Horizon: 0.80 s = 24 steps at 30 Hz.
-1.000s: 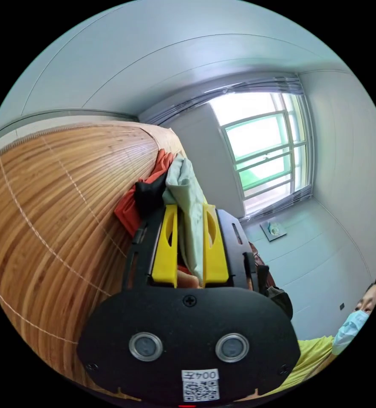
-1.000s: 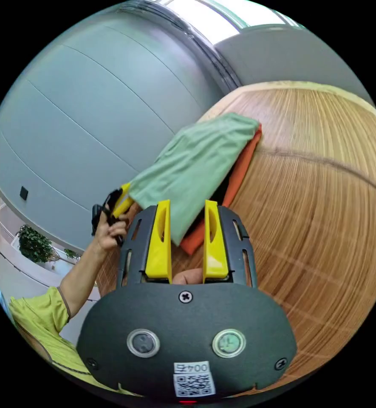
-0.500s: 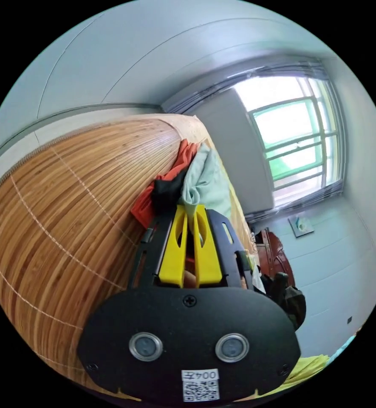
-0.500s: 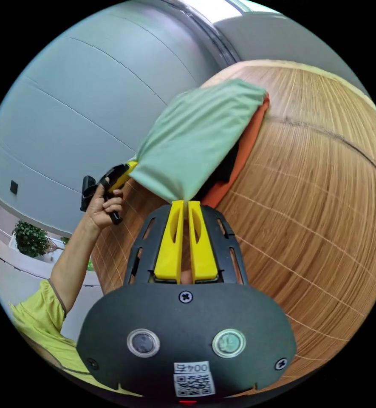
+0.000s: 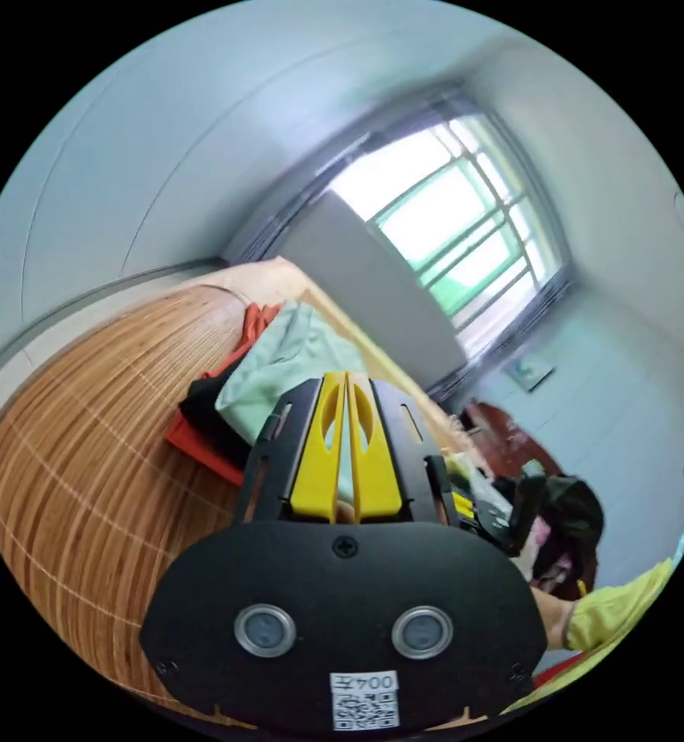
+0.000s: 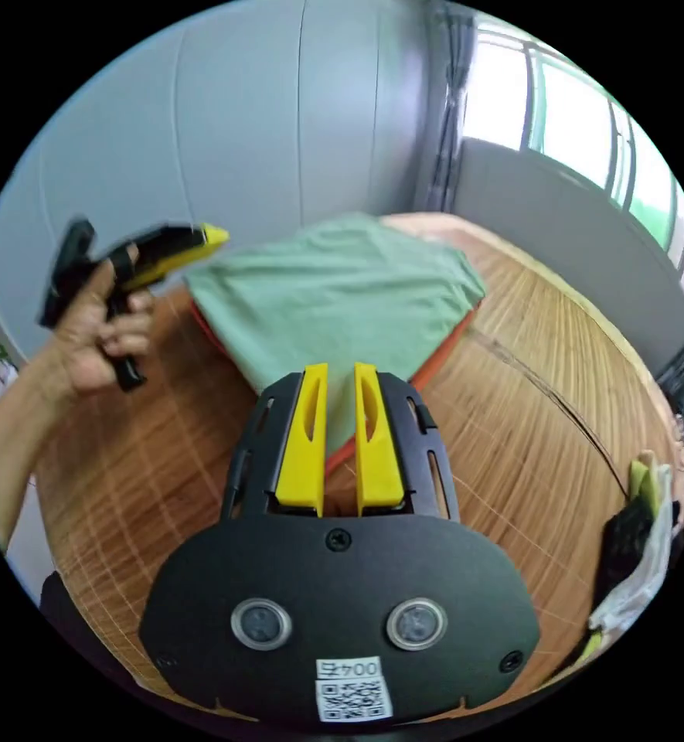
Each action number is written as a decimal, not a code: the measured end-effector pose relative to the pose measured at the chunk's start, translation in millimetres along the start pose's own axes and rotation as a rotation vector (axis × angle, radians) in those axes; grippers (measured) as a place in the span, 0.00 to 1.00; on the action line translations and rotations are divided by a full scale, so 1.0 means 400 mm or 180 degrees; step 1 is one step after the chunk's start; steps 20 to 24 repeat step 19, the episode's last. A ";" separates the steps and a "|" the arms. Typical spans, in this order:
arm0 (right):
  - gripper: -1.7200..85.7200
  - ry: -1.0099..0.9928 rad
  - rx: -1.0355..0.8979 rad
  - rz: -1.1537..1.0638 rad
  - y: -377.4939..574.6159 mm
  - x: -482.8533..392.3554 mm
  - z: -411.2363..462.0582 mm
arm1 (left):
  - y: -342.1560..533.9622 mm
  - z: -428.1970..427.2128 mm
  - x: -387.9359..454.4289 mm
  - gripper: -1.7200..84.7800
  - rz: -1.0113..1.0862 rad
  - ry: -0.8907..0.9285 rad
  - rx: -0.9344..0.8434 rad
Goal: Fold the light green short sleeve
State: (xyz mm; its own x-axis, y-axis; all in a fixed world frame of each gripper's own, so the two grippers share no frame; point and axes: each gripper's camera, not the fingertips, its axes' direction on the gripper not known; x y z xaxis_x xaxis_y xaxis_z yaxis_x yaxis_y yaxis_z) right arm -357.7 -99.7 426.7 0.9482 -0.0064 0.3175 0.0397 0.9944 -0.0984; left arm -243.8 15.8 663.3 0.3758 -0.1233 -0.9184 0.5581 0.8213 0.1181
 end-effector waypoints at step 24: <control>0.13 0.0098 0.0504 0.1510 0.786 0.080 -0.358 | 0.437 -0.175 0.281 0.02 0.0621 0.0806 -0.1194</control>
